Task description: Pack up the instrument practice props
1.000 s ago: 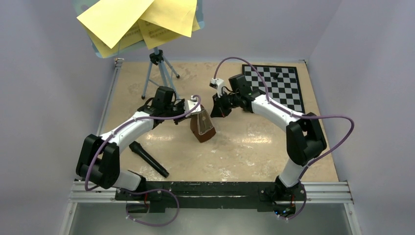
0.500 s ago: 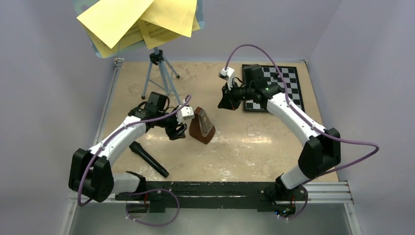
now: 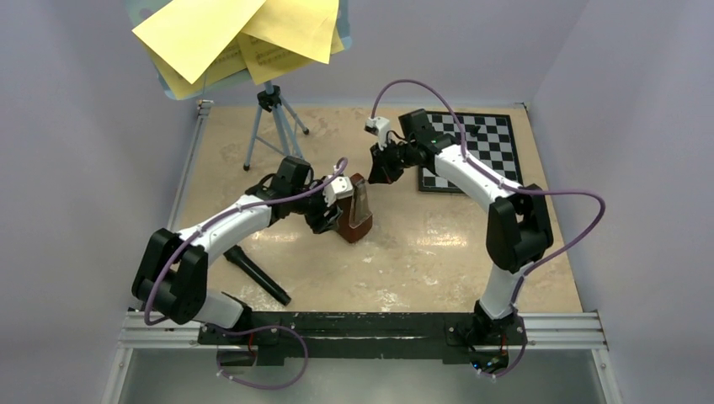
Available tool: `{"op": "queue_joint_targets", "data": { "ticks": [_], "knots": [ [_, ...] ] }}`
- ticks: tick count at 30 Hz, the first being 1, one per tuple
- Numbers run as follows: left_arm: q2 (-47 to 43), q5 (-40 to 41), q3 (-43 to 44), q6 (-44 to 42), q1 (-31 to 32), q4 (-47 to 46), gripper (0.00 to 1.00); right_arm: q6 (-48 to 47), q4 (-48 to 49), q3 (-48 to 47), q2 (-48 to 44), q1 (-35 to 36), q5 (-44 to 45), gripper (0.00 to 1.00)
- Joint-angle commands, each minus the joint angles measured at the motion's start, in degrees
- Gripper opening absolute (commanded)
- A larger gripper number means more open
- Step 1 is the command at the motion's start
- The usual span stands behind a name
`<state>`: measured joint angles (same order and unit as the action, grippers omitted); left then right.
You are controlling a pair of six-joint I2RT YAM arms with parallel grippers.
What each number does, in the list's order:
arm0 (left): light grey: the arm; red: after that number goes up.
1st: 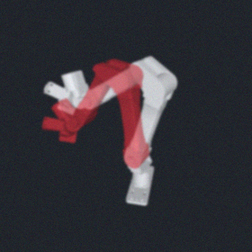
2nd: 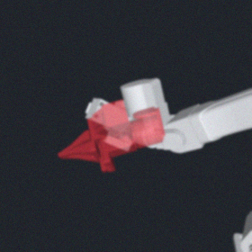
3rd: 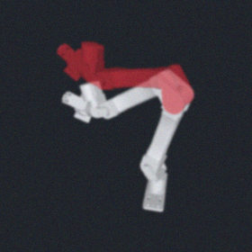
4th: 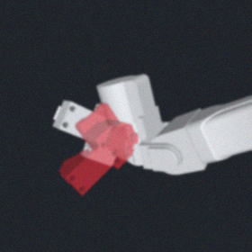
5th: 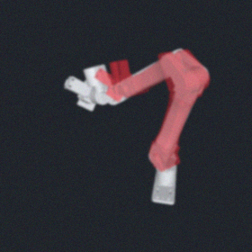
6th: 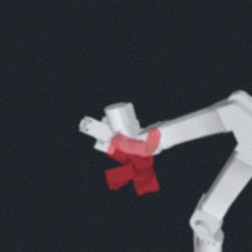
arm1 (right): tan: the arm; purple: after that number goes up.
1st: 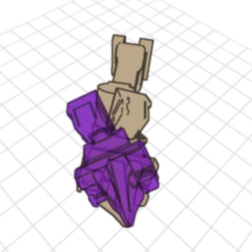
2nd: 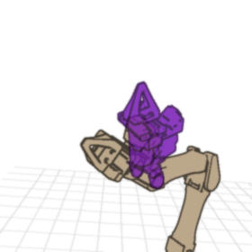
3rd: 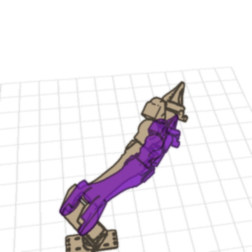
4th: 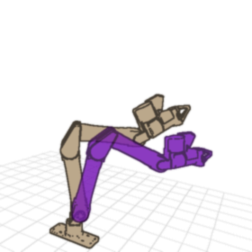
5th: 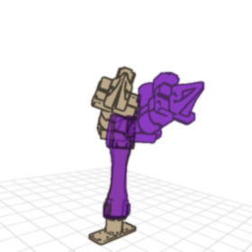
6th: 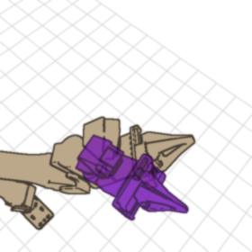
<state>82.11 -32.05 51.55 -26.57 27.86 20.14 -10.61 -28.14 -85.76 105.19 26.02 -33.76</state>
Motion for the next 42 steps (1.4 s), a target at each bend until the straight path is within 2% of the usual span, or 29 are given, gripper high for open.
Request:
{"op": "queue_joint_targets", "data": {
  "ticks": [1, 5, 8, 14, 16, 18, 20, 23, 24, 26, 28, 30, 32, 35, 37, 39, 42],
  "knots": [
    [2.0, 5.2, 3.6, -1.9, -0.8, -9.8, 0.66, 3.6, 2.4, 3.7, -6.3, 0.8, -1.2, 0.0],
    [4.6, 2.6, 6.9, -4.1, -2.1, -6.5, 0.67, 4.0, 2.6, 6.9, -8.8, 1.3, -1.3, 0.0],
    [2.9, 1.3, 6.1, -6.7, -2.3, -2.4, 0.67, 4.1, 2.6, 7.7, -9.8, 1.4, -1.9, 0.0],
    [-4.7, -3.6, 0.2, -13.5, -5.3, 9.4, 0.73, 1.9, -1.1, 7.8, -13.0, 0.7, -1.9, 0.0],
    [-6.0, -3.0, -2.4, -13.1, -5.2, 7.5, 0.79, 0.3, -4.0, 6.2, -14.3, 0.5, -3.4, 0.0],
    [-5.2, -1.6, -3.7, -8.0, -5.2, 4.7, 0.84, -1.6, -6.0, 4.4, -16.0, 0.6, -4.9, 0.09],
    [-2.6, -1.7, -2.6, -4.1, -5.2, 5.0, 0.99, -2.7, -4.7, 3.9, -18.2, 0.5, -5.6, 0.26],
    [-0.1, -3.0, -2.6, 4.2, -5.7, 0.7, 0.99, -2.1, 0.8, 4.2, -20.6, 0.4, -9.6, 0.5],
    [0.8, -0.9, -1.3, 5.7, -5.1, 1.6, 0.99, -1.5, 1.5, 3.1, -20.2, 0.4, -10.2, 0.53],
    [2.0, -2.2, 0.3, 10.4, -6.3, 1.5, 0.99, 0.3, 1.5, -0.2, -18.2, 0.4, -10.8, 0.55],
    [1.7, -5.3, -0.5, 13.2, -7.8, -0.8, 0.99, 1.5, 2.2, -2.6, -16.3, 0.7, -11.9, 0.57],
    [0.5, -5.0, -2.0, 15.6, -7.6, -4.8, 0.99, 2.0, 3.3, -4.0, -14.4, 1.5, -11.7, 0.6],
    [1.2, -6.0, -1.2, 19.3, -8.1, -6.3, 0.99, 0.9, 0.9, -6.9, -11.4, 2.5, -10.3, 0.62],
    [4.1, -10.9, 0.3, 33.2, -10.5, -8.4, 0.99, 4.4, -3.6, -10.8, -7.0, 2.6, -9.9, 0.61],
    [4.3, -12.6, -1.0, 42.6, -10.9, -12.5, 0.99, 3.9, -4.2, -10.1, -6.4, 2.4, -10.0, 0.6],
    [2.6, -10.7, -5.7, 49.8, -10.8, -21.6, 0.99, 3.3, -2.2, -7.0, -7.9, 2.5, -10.3, 0.61],
    [2.3, -7.8, -9.5, 52.4, -10.8, -25.5, 0.97, 3.8, -1.2, -6.0, -8.7, 2.5, -13.4, 0.63]
  ]
}}
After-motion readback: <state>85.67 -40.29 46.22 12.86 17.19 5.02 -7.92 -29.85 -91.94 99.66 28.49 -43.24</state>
